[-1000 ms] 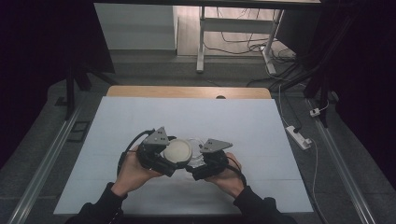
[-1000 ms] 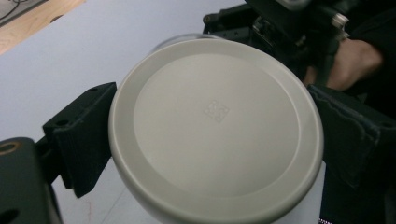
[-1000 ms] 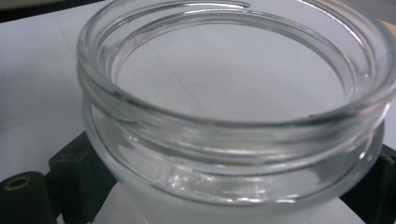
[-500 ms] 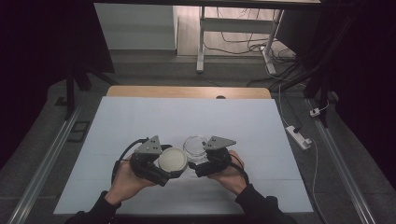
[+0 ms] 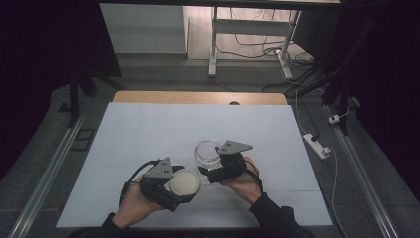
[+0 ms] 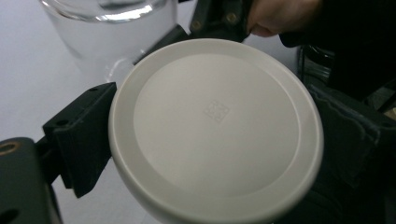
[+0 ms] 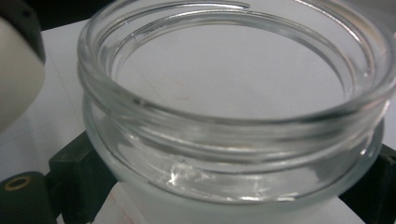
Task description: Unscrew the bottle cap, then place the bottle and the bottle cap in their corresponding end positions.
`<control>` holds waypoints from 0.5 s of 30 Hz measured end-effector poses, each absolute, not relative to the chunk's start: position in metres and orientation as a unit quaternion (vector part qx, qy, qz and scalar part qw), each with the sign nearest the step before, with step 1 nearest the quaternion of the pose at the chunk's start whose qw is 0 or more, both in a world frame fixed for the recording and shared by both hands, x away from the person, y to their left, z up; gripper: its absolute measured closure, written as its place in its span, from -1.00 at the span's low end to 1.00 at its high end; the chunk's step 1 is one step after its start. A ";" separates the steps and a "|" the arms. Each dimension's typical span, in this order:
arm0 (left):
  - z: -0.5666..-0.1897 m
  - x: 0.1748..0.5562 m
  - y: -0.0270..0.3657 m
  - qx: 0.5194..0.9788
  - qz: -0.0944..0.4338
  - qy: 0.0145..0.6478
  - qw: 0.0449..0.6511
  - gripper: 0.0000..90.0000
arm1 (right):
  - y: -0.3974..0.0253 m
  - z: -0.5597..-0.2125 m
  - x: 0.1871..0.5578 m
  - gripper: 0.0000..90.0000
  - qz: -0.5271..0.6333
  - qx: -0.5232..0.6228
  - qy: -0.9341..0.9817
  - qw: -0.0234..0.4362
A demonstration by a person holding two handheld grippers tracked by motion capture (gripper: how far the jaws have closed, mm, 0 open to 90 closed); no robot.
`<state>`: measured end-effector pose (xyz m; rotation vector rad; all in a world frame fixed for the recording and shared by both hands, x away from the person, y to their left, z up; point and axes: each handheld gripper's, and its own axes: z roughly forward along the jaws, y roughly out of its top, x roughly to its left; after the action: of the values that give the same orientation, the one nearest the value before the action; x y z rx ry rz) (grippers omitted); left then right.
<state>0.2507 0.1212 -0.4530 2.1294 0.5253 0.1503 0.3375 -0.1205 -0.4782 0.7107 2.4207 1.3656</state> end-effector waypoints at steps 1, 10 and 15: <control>-0.455 0.250 0.121 0.864 0.060 0.213 0.453 -0.82 | -0.121 -0.478 0.337 -0.85 0.472 0.245 0.836 0.136; -0.465 0.247 0.115 0.869 0.059 0.208 0.444 -0.82 | -0.119 -0.477 0.344 -0.85 0.473 0.252 0.833 0.136; -0.471 0.249 0.110 0.871 0.054 0.207 0.443 -0.82 | -0.118 -0.476 0.350 -0.85 0.474 0.259 0.830 0.136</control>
<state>0.2485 0.1101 -0.4713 2.1591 0.5133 0.1331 0.3495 -0.1184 -0.4761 0.7489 2.4043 1.3738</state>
